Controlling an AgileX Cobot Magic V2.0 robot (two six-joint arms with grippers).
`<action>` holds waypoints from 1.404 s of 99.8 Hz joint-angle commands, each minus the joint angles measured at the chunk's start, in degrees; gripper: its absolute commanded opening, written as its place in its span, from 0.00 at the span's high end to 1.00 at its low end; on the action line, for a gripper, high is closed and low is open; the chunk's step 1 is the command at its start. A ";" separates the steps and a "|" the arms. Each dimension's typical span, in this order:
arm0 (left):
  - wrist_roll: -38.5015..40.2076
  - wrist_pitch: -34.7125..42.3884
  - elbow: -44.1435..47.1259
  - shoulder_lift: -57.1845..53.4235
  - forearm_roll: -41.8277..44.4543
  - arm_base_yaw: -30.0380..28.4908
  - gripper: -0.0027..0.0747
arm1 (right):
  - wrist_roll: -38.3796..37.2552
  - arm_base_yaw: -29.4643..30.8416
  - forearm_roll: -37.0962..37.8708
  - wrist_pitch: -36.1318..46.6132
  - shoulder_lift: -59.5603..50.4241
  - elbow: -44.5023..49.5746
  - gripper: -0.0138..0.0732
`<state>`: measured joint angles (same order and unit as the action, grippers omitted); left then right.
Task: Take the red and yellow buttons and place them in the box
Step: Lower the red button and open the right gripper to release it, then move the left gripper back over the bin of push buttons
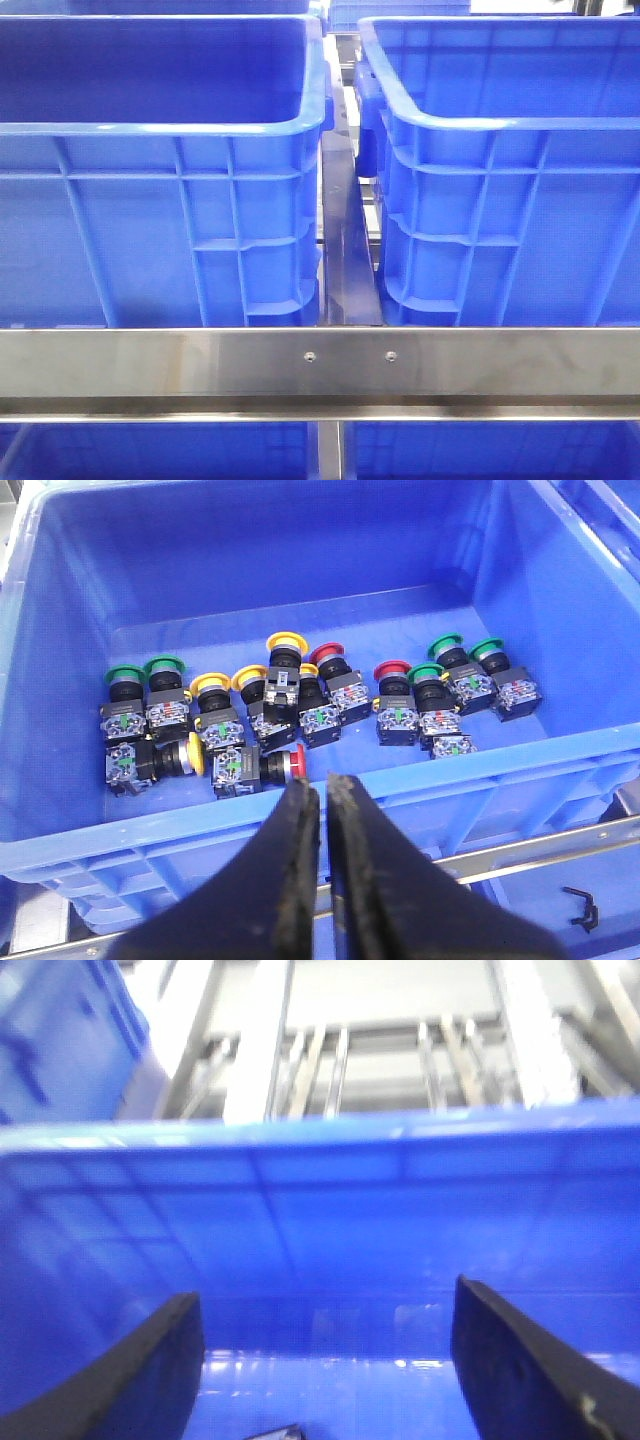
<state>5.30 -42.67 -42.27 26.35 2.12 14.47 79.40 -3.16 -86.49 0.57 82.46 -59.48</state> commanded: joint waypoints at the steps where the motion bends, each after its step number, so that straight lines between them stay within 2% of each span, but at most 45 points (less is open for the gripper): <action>1: 0.54 4.18 -1.45 0.34 -0.21 -0.04 0.99 | 0.68 0.15 -0.20 0.48 -7.96 1.86 0.22; 52: 0.54 4.18 -1.45 0.34 -0.21 -0.04 0.99 | 0.68 0.15 -0.20 0.24 -41.83 23.52 0.24; 57: 0.54 4.18 -1.45 0.34 -0.21 -0.04 0.99 | 0.68 0.15 -0.20 0.45 -44.26 25.12 0.29; 64: 0.54 4.18 -1.45 0.34 -0.21 -0.04 0.99 | 0.68 0.15 -0.20 0.58 -47.09 26.60 0.41; 83: 0.54 4.18 -1.45 0.34 -0.21 -0.04 0.99 | 0.68 0.15 -0.24 0.12 -50.16 27.90 0.80; 93: 0.54 4.18 -1.45 0.34 -0.10 -0.04 0.99 | 0.68 0.15 -0.29 -0.57 -50.21 27.90 0.93; 131: 0.54 4.18 -1.45 0.34 -0.10 -0.04 0.99 | 0.68 0.15 -0.52 -3.57 -50.21 27.90 0.92; 140: 0.54 4.18 -1.45 0.34 -0.10 -0.04 0.96 | 0.68 0.15 -0.52 -3.64 -50.21 27.90 0.92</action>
<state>5.30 -42.67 -42.27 26.35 2.12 14.47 79.40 -3.16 -86.49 -2.56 32.32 -30.09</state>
